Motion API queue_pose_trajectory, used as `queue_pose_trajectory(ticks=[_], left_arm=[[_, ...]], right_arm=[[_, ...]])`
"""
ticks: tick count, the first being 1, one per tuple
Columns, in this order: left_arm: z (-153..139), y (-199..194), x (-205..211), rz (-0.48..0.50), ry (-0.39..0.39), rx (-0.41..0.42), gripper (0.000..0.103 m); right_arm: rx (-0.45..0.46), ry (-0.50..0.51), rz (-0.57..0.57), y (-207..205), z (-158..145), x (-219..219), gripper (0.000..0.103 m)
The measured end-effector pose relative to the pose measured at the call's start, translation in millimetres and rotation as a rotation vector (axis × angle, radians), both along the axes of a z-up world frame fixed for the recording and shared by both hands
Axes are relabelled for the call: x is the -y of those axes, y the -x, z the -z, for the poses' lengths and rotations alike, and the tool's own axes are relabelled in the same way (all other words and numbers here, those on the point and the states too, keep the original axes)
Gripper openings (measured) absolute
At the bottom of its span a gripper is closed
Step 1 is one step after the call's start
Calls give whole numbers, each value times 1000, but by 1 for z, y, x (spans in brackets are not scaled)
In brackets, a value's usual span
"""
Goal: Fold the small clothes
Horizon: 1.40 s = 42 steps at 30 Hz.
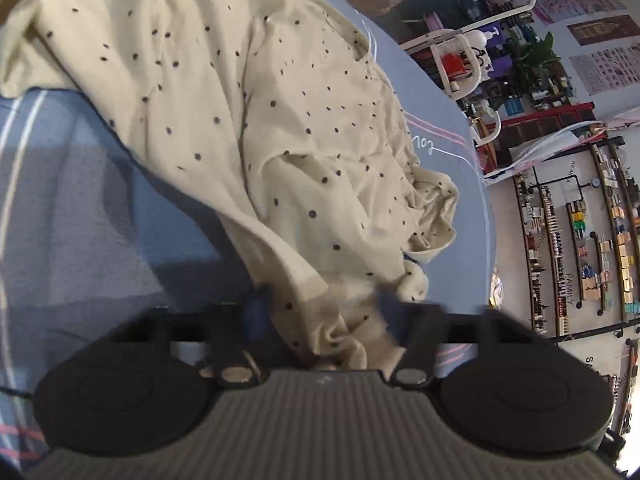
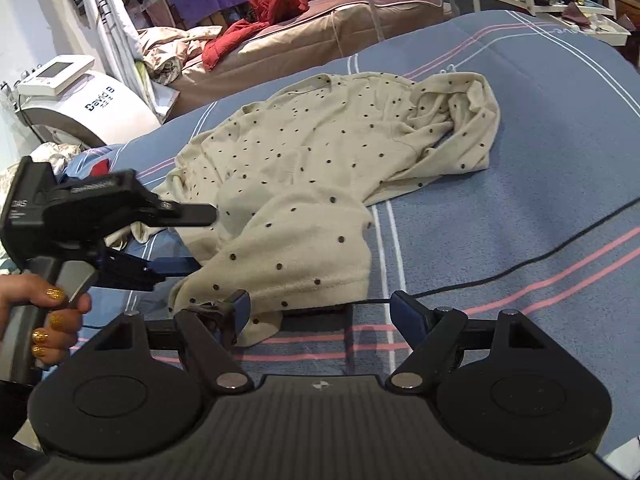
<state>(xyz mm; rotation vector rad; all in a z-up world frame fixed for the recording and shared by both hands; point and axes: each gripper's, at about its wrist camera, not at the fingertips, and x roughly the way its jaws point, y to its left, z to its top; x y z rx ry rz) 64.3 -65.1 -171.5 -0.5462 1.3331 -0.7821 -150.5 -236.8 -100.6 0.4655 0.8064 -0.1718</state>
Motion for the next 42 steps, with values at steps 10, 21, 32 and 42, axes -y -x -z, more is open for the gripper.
queue_pose_trajectory(ticks=[10, 21, 32, 42], left_arm=[[-42, -4, -63, -226, -32, 158, 1], [-56, -45, -199, -498, -217, 179, 36], [-52, 26, -134, -164, -285, 295, 78], [-38, 113, 19, 446, -629, 833, 77]], right_arm=[[16, -30, 14, 3, 4, 4, 103], [6, -37, -92, -19, 16, -19, 103], [-18, 371, -132, -54, 23, -29, 103], [-16, 143, 56, -88, 47, 32, 103]])
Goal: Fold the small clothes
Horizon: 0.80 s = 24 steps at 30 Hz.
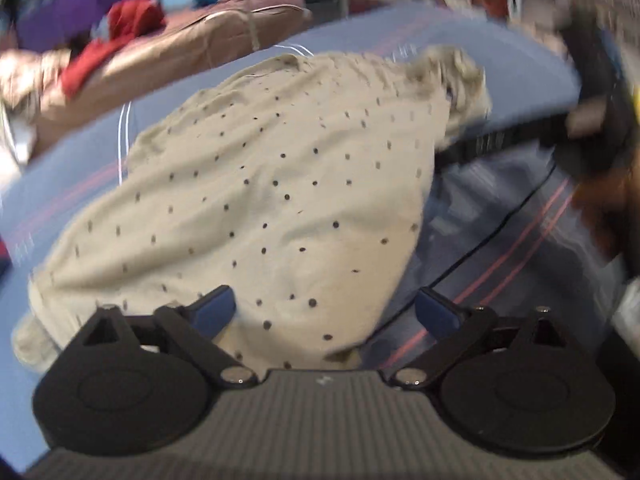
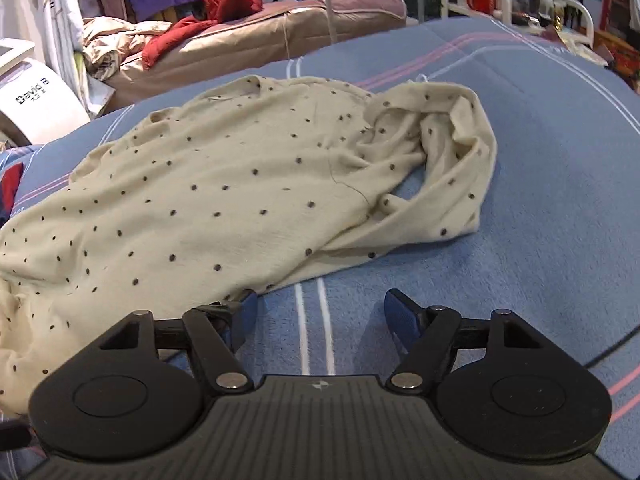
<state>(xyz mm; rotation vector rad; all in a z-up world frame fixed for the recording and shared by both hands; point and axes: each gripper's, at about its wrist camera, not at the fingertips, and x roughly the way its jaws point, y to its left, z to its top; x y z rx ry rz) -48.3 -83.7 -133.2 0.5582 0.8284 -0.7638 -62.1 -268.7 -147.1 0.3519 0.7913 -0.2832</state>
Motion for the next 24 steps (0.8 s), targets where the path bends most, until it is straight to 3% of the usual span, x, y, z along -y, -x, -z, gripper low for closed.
queue_pose_trajectory(ticks=[1, 2, 3, 6, 11, 14, 18, 19, 20, 21, 24], left_arm=[[9, -4, 7, 10, -41, 9, 41], [15, -15, 7, -13, -37, -16, 25], [16, -30, 1, -65, 7, -68, 19], [12, -93, -34, -276, 229, -288, 18], [-9, -157, -91, -518, 480, -393, 18], [-15, -170, -101, -539, 484, -383, 18], [-14, -166, -100, -535, 485, -407, 18], [-14, -164, -100, -535, 482, -407, 18], [-13, -162, -97, -533, 481, -409, 18], [-13, -161, -97, -530, 483, -414, 18], [-15, -151, -94, -515, 493, -445, 18]], right_arm=[[18, -34, -15, 2, 0, -2, 103], [19, -37, -14, 4, 0, -4, 103], [15, -22, -9, 6, -1, -6, 103], [28, -22, 0, 16, -4, -9, 103], [81, -111, -53, 10, 0, -18, 103], [97, -106, -42, -9, 3, -24, 103], [116, -93, 86, -28, 7, -16, 103], [114, -77, 127, -28, 8, -13, 90], [106, -53, 151, -28, 8, -11, 42], [109, -60, 154, -26, 8, -5, 16], [133, -73, 180, -1, 3, 14, 12]])
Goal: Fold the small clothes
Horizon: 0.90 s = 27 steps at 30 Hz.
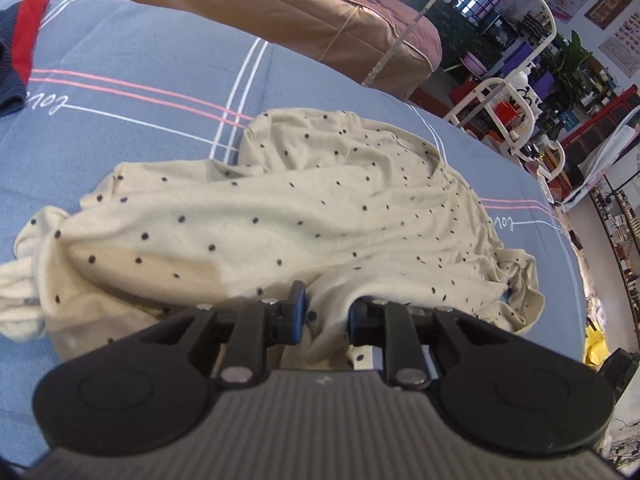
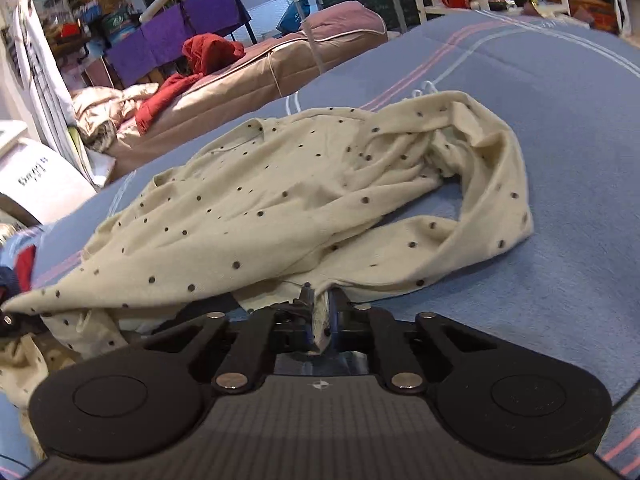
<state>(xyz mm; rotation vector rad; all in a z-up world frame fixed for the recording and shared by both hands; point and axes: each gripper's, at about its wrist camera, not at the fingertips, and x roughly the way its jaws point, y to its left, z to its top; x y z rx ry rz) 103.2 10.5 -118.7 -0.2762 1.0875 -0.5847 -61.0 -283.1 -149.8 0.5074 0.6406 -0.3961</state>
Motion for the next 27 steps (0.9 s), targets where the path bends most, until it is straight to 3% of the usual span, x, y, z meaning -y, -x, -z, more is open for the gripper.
queue_pose_trajectory(ticks=[5, 7, 8, 9, 11, 13, 14, 17, 19, 22, 24, 27], left_arm=[[-7, 11, 3, 47, 57, -37, 20], [-8, 15, 6, 55, 58, -36, 21], [-7, 15, 8, 57, 60, -39, 21], [-6, 15, 8, 59, 62, -45, 22], [-4, 16, 10, 57, 64, -52, 22], [-4, 16, 11, 59, 57, -54, 24], [-3, 17, 11, 60, 54, -53, 24], [-2, 16, 12, 63, 46, -59, 24], [-1, 15, 12, 63, 47, -58, 24], [-1, 16, 14, 70, 39, -50, 24], [1, 16, 15, 75, 34, -51, 24], [1, 17, 16, 86, 33, -52, 25]], right_arm=[[14, 233, 172, 62, -41, 45, 11], [-58, 261, 203, 75, -48, 68, 14], [-92, 241, 196, 78, -48, 76, 26], [-109, 241, 203, 82, -48, 77, 53], [-133, 335, 215, 86, -54, 59, 103], [-68, 450, 130, 88, -61, 23, 103], [-23, 453, 52, 85, -64, 7, 103], [87, 295, -261, 61, -61, -40, 103], [82, 192, -405, 37, -49, -69, 103], [27, 201, -539, 1, -28, -108, 98], [-19, 243, -555, -22, -15, -122, 86], [-26, 234, -531, -45, -5, -119, 78]])
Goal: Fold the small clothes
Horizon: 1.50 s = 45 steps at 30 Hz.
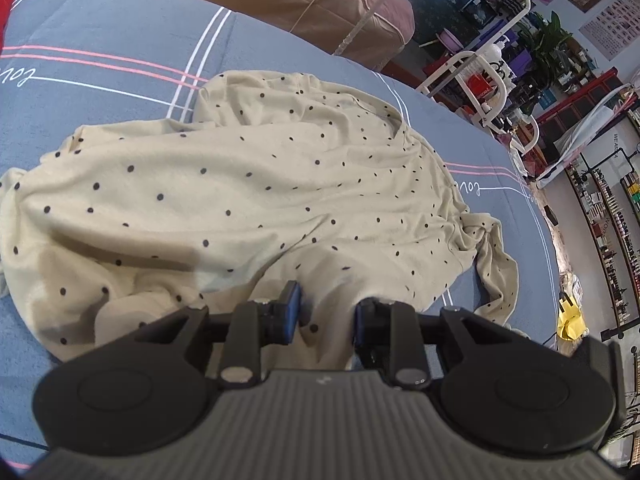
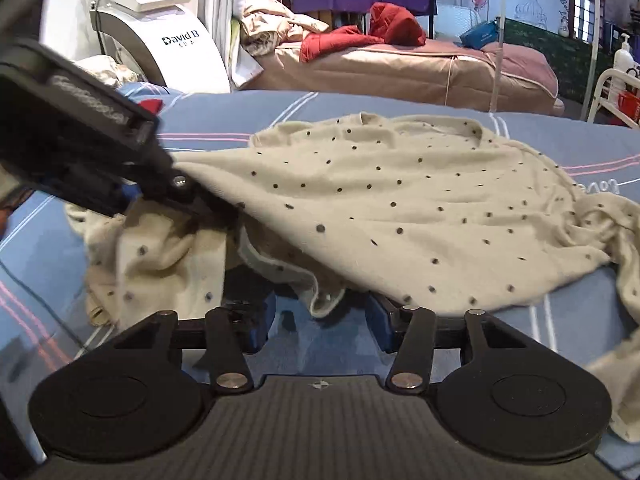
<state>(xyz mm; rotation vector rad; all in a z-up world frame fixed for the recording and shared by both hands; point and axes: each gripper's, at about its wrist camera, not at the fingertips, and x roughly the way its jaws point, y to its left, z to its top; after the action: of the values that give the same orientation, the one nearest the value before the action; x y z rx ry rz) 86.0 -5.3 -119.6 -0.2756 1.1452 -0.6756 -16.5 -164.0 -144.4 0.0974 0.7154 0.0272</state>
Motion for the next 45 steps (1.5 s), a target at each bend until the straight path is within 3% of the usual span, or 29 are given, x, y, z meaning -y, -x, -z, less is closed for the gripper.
queue_pose_trajectory(ticks=[1, 3, 5, 6, 8, 11, 14, 19, 20, 22, 23, 24, 26, 27, 32, 35, 38, 41, 42, 43, 45], left_arm=[[0, 0, 0, 2, 1, 1, 27], [1, 1, -3, 5, 2, -1, 33], [1, 2, -7, -8, -2, -7, 48], [0, 3, -11, -19, -1, -2, 55], [-4, 8, -19, -24, -5, 22, 59], [-8, 16, -35, -14, -42, 55, 82], [-6, 23, -57, -35, -89, 58, 87], [5, 29, -91, -96, -166, 37, 101], [7, 31, -94, -96, -171, 38, 101], [7, 39, -96, -85, -186, 53, 103], [6, 45, -94, -77, -198, 77, 103], [5, 51, -92, -67, -209, 113, 103], [4, 65, -85, -19, -207, 185, 103], [3, 71, -82, 22, -187, 209, 103], [21, 78, -75, 36, -134, 197, 103], [33, 72, -89, -24, -17, 163, 101], [37, 63, -107, -117, 80, 128, 93], [49, 50, -119, -178, 143, 80, 63], [54, 45, -117, -178, 129, 59, 40], [57, 43, -113, -166, 119, 55, 24], [61, 44, -101, -148, 119, 65, 19]], right_arm=[[5, -17, 5, -2, -1, 2, 70], [1, -95, -18, 1, -3, 10, 6], [-7, -130, -33, 19, -9, 15, 6], [-5, -110, -32, 32, -14, 20, 6], [-15, -86, -15, 63, -24, 36, 6], [-82, -5, 68, 123, -36, 72, 6], [-183, 76, 152, 174, -32, 102, 4], [-230, 33, 200, 203, -18, 107, 1], [-211, 7, 201, 200, -19, 103, 3], [-159, -33, 203, 195, -24, 100, 21], [-134, -41, 203, 188, -28, 97, 41], [-120, -44, 199, 182, -30, 95, 68], [-97, -42, 185, 173, -35, 92, 96], [-82, -48, 179, 170, -38, 90, 102], [-77, -89, 163, 163, -38, 82, 103], [-96, -94, 179, 165, -34, 79, 103], [-105, -116, 201, 169, -30, 81, 103], [-112, -138, 221, 169, -27, 84, 103], [-115, -145, 225, 168, -26, 84, 103], [-120, -149, 227, 166, -25, 85, 103], [-127, -149, 231, 164, -24, 84, 103]])
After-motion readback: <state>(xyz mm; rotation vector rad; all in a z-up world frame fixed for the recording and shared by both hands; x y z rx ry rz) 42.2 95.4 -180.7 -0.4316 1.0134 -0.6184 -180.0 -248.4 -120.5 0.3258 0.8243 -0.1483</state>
